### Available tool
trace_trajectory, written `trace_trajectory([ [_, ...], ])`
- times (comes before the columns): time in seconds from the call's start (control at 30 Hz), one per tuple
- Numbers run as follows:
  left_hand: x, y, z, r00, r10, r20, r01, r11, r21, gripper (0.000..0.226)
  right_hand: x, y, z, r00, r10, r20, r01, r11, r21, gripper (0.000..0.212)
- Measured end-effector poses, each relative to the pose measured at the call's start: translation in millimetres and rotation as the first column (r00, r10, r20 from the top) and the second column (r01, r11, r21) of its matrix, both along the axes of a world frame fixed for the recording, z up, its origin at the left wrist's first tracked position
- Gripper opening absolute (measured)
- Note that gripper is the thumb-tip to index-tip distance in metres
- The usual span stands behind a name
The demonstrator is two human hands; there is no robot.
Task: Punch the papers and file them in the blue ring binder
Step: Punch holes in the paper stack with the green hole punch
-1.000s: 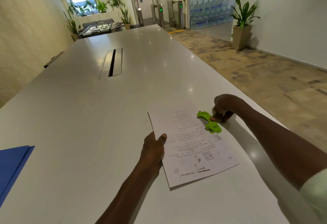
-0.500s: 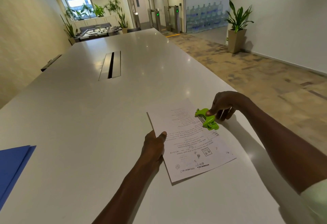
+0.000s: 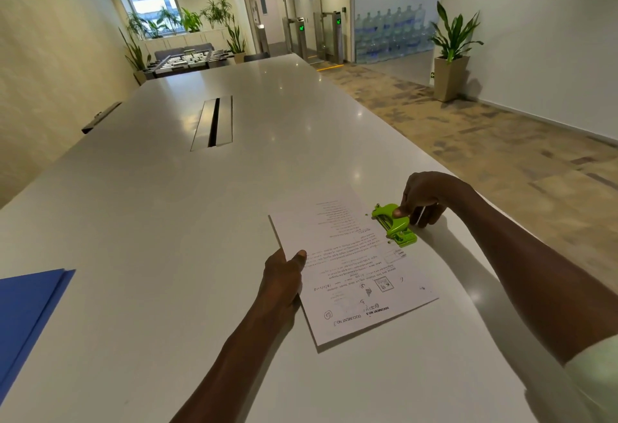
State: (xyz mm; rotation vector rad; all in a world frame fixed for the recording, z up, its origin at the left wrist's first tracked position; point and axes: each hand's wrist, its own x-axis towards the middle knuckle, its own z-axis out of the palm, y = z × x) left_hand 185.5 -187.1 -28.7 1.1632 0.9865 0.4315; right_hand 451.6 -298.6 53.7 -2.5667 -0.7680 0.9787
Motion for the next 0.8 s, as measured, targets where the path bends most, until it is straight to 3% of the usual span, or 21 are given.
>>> trace_trajectory([
  [0.37,-49,15,8,0.993,0.097,0.068,-0.099,0.995,0.014,0.018,4,-10,-3,1.0,-0.029,0.001,0.029,0.996,0.083,0.045],
  [0.43,-57,18,12,0.992,0.11,0.066,-0.112,0.993,0.029,0.018,1,-11,-5,0.989,-0.031,0.144,0.013,0.992,0.122,0.046],
  [0.53,-68,25,18,0.991,0.12,0.053,-0.124,0.988,0.089,0.021,-13,-4,-7,0.856,-0.115,0.504,-0.044,0.955,0.293,0.039],
  [0.57,-72,27,19,0.991,0.123,0.051,-0.128,0.986,0.108,0.022,-22,-1,-6,0.84,-0.157,0.519,-0.064,0.922,0.382,0.034],
  [0.63,-79,33,21,0.99,0.128,0.062,-0.135,0.982,0.13,0.024,-45,7,-4,0.898,-0.164,0.408,-0.082,0.849,0.522,0.028],
  [0.8,-98,43,33,0.989,0.108,0.097,-0.125,0.975,0.182,0.023,-108,25,-12,1.0,-0.014,-0.026,0.027,0.765,0.643,0.022],
])
